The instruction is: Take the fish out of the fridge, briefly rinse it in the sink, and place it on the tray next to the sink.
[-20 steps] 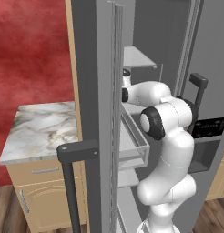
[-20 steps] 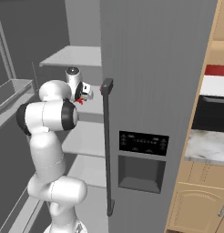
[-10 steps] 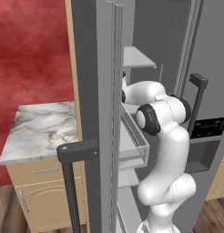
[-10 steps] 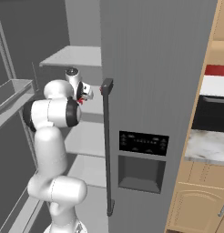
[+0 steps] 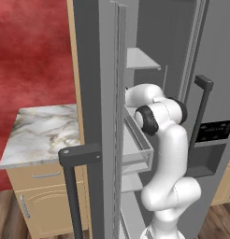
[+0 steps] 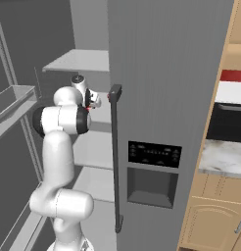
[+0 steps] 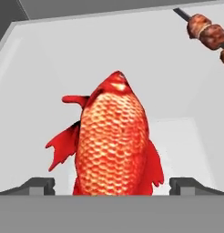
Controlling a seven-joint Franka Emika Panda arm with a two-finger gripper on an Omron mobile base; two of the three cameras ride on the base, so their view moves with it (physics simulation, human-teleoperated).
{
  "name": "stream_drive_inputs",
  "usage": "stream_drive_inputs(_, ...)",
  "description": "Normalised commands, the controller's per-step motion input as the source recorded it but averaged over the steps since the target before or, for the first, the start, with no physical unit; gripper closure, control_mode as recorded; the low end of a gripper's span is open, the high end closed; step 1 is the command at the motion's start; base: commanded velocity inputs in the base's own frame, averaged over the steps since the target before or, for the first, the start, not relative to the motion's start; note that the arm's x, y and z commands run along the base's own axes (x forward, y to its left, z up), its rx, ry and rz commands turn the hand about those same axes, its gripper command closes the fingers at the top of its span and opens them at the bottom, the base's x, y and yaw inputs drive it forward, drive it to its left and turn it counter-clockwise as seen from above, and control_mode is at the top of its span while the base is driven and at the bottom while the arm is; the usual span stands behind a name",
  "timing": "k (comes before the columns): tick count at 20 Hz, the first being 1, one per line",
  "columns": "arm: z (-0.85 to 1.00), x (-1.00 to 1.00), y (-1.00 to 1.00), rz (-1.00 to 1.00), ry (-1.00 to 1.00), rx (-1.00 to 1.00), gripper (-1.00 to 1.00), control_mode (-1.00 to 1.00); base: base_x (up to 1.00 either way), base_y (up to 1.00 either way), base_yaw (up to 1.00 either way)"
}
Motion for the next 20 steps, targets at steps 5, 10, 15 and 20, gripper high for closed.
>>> stream_drive_inputs(5, -0.21, 0.32, 0.0, -0.02, 0.0, 0.0, -1.0, -1.0, 0.0, 0.0, 0.0)
stream_drive_inputs(10, -0.35, 0.18, 0.01, -0.01, 0.0, -0.01, 1.0, -1.0, 0.0, 0.0, 0.0)
stream_drive_inputs(15, -0.06, 0.02, 0.0, 0.0, 0.0, 0.0, 1.0, -1.0, 0.0, 0.0, 0.0)
stream_drive_inputs(20, 0.0, -0.36, 0.0, 0.0, 0.0, 0.0, 1.0, -1.0, 0.0, 0.0, 0.0)
